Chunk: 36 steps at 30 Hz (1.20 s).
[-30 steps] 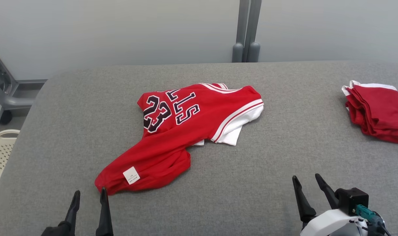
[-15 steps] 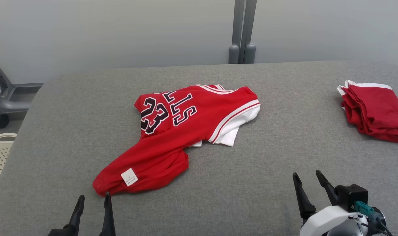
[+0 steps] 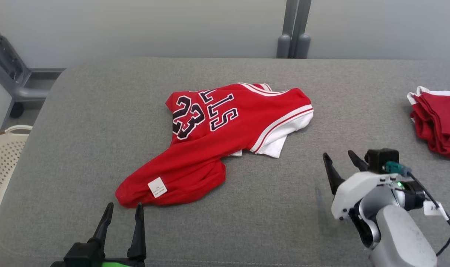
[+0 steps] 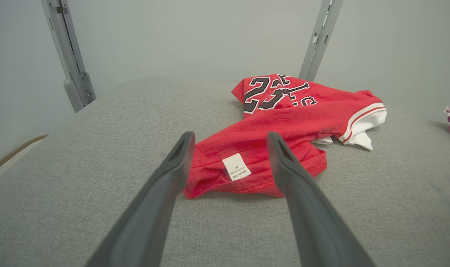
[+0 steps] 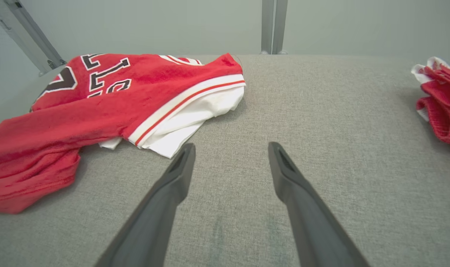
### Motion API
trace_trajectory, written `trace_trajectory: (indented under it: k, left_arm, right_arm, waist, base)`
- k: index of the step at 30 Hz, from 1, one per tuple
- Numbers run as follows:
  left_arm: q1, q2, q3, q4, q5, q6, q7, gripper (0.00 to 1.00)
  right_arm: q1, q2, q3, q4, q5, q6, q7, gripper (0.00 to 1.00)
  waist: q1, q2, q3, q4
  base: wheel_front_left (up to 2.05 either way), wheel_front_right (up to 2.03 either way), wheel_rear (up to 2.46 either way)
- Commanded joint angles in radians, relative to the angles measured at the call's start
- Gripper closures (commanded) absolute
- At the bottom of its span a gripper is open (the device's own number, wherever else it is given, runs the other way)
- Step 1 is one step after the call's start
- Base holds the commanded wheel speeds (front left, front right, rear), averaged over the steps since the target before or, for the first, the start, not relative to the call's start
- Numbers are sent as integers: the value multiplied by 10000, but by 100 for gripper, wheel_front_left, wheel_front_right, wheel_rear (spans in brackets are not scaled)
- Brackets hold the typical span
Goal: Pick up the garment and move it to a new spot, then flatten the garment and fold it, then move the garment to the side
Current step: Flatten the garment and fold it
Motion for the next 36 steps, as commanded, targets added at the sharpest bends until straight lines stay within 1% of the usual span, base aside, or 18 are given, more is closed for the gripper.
trace_trajectory:
  k: [1,7,11,13,21,25,26,27,28,29,33,36]
  left_arm:
    - [-212,-12,-31,-28,80,-55,-4,0]
    - [-662,-92,-201,-39,137,-177,-4,0]
    - [-869,-136,-298,-64,87,-222,-4,0]
    - [-946,-156,-364,-64,80,-241,-4,0]
    - [-1104,-210,-620,2,21,-308,-4,0]
    - [-1197,-223,-677,27,-22,-295,-4,0]
    - [-1212,-223,-684,36,-40,-297,-4,0]
    - [-1232,-225,-684,44,-44,-299,-4,0]
    - [-1242,-226,-684,52,-47,-299,-4,0]
    - [-1248,-229,-675,64,-67,-292,-4,0]
    - [-1224,-230,-640,97,-99,-250,-4,0]
    - [-1145,-233,-609,144,-142,-224,-6,0]
  right_arm:
    - [-360,-18,-57,237,162,-12,149,0]
    - [-1888,-20,108,1800,123,-10,599,0]
    - [-2560,-21,332,2728,26,-10,711,0]
    - [-2779,-29,352,3181,181,-10,759,0]
    - [-3561,-27,489,4590,398,-10,467,0]
    - [-3843,-31,391,5216,225,-10,427,0]
    - [-3880,-27,364,5358,163,-12,407,30]
    - [-3918,-26,344,5467,157,-10,333,65]
    - [-3932,-24,339,5562,170,-10,290,94]
    - [-3935,-23,342,5644,141,-10,232,100]
    - [-3869,-37,257,5767,119,-16,-87,100]
    - [-3640,-41,199,5697,359,-15,-515,100]
  waist:
    - [0,-1,446,414]
    - [0,-1,1068,1004]
    - [0,-1,1327,1352]
    - [0,-1,1409,1491]
    - [0,-1,1692,1831]
    - [0,-1,1784,1886]
    - [0,-1,1801,1897]
    - [0,-1,1813,1907]
    - [0,-1,1818,1911]
    - [0,-1,1815,1907]
    - [0,-1,1724,1865]
    - [0,-1,1556,1775]
  base:
    - [0,0,0]
    - [0,0,0]
    - [0,0,0]
    - [0,0,0]
    - [0,0,0]
    - [0,0,0]
    - [0,0,0]
    - [0,0,0]
    - [0,0,0]
    - [0,0,0]
    - [0,0,0]
    - [0,0,0]
